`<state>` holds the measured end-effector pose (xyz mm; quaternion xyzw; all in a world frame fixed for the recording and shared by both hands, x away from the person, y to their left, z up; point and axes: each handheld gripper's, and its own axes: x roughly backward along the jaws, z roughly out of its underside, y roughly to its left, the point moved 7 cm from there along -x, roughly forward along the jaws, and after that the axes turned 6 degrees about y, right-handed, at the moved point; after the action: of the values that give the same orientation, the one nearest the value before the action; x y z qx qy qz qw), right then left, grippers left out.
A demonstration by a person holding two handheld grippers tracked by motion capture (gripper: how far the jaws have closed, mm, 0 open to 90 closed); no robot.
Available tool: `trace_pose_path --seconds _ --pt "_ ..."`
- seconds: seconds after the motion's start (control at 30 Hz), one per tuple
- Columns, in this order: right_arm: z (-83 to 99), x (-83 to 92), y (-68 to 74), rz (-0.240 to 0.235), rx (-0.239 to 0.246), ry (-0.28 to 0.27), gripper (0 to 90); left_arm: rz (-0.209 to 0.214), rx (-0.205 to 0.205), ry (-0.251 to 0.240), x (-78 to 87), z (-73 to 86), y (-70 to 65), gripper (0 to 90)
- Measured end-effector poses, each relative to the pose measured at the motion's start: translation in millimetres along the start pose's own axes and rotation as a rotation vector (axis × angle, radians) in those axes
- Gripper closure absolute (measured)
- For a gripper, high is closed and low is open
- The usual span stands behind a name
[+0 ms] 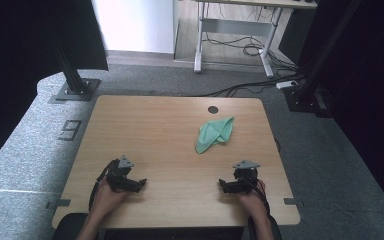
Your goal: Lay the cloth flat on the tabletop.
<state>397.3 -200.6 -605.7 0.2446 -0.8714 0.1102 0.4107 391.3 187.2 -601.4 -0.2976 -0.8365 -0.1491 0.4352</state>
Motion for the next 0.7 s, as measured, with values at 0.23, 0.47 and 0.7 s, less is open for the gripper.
trace_pose_path --seconds 0.23,0.47,0.7 --pt "-0.3 -0.2 0.2 -0.003 0.004 0.001 0.0 -0.001 0.000 0.002 -0.6 -1.0 0.1 0.0" --pt "-0.6 -0.4 0.5 -0.007 0.006 0.001 0.0 -0.004 0.003 0.001 -1.8 -2.5 0.5 0.0" --pt "-1.0 -0.6 0.5 -0.010 0.010 -0.001 0.0 -0.010 0.013 0.002 -2.1 -3.0 0.0 0.0"
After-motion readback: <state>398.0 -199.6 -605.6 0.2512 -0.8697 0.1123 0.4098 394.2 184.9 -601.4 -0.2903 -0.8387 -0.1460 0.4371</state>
